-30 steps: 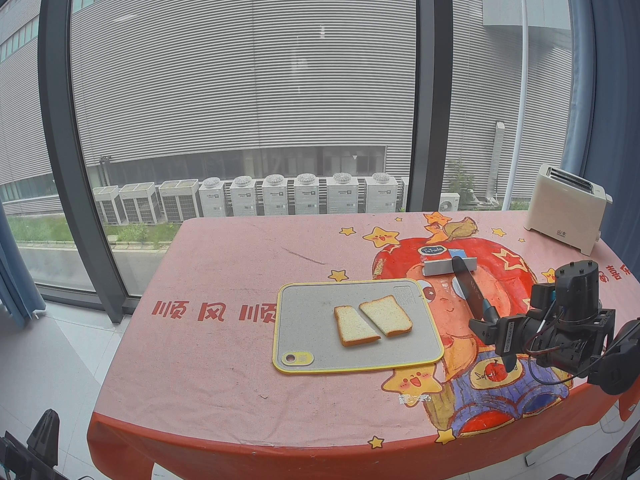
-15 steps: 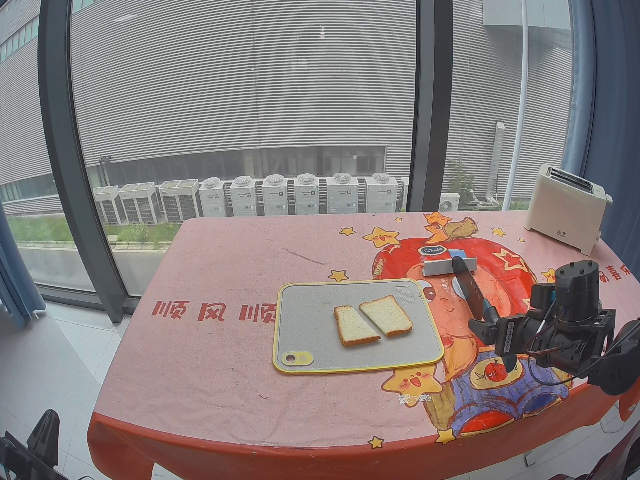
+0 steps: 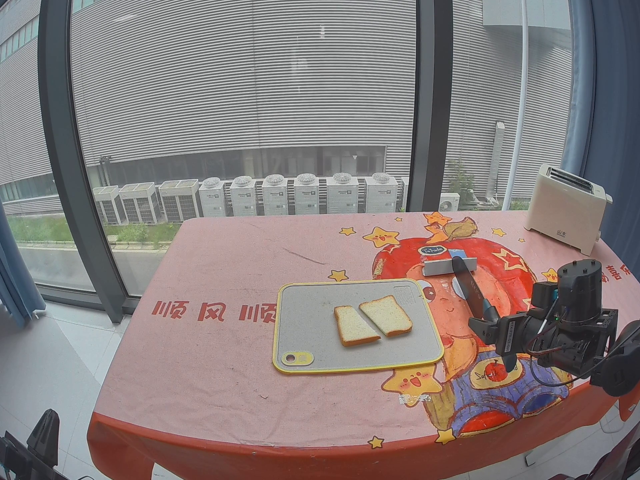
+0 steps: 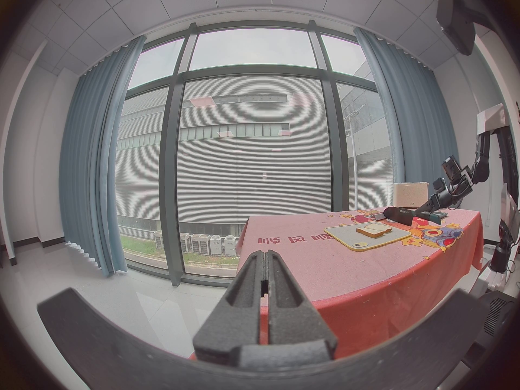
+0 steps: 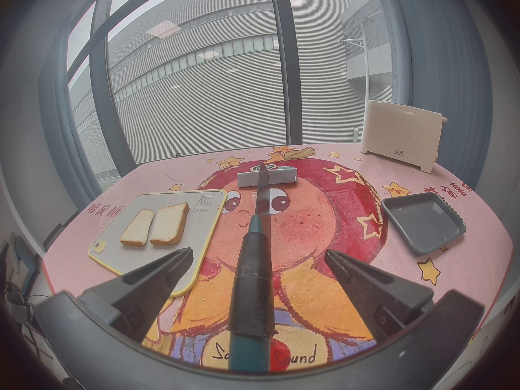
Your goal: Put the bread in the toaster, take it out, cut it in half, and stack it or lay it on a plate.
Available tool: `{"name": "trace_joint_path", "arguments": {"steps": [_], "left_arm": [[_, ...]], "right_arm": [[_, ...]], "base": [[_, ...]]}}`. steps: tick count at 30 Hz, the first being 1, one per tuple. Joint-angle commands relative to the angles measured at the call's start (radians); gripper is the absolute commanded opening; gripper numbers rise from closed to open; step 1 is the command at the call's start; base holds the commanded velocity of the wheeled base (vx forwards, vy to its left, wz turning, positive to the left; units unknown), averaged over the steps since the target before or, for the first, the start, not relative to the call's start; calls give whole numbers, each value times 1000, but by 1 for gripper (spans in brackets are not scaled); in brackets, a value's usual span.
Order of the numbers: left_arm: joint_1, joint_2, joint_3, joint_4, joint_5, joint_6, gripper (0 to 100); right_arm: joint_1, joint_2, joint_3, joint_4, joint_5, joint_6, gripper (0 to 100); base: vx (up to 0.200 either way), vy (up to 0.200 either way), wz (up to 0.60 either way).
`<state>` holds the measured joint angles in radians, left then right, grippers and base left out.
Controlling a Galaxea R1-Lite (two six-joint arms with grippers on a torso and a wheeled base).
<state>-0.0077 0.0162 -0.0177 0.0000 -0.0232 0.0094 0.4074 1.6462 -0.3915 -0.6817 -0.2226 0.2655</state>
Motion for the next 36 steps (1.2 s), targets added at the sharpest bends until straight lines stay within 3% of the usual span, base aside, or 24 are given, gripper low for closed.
{"name": "trace_joint_path", "arguments": {"steps": [1, 12, 21, 31, 36], "left_arm": [[-2, -16, 18, 0, 0, 0, 0], [-2, -16, 18, 0, 0, 0, 0], [0, -16, 18, 0, 0, 0, 0], [0, -16, 18, 0, 0, 0, 0], [0, -16, 18, 0, 0, 0, 0]], "right_arm": [[10, -23, 3, 1, 0, -2, 100], [30, -82, 6, 2, 2, -9, 100], [34, -170, 28, 13, 14, -77, 100], [117, -192, 34, 2, 6, -85, 100], [169, -217, -17, 19, 11, -92, 100]], "base": [[0, 0, 0], [0, 0, 0], [0, 0, 0], [0, 0, 0], [0, 0, 0]]}}
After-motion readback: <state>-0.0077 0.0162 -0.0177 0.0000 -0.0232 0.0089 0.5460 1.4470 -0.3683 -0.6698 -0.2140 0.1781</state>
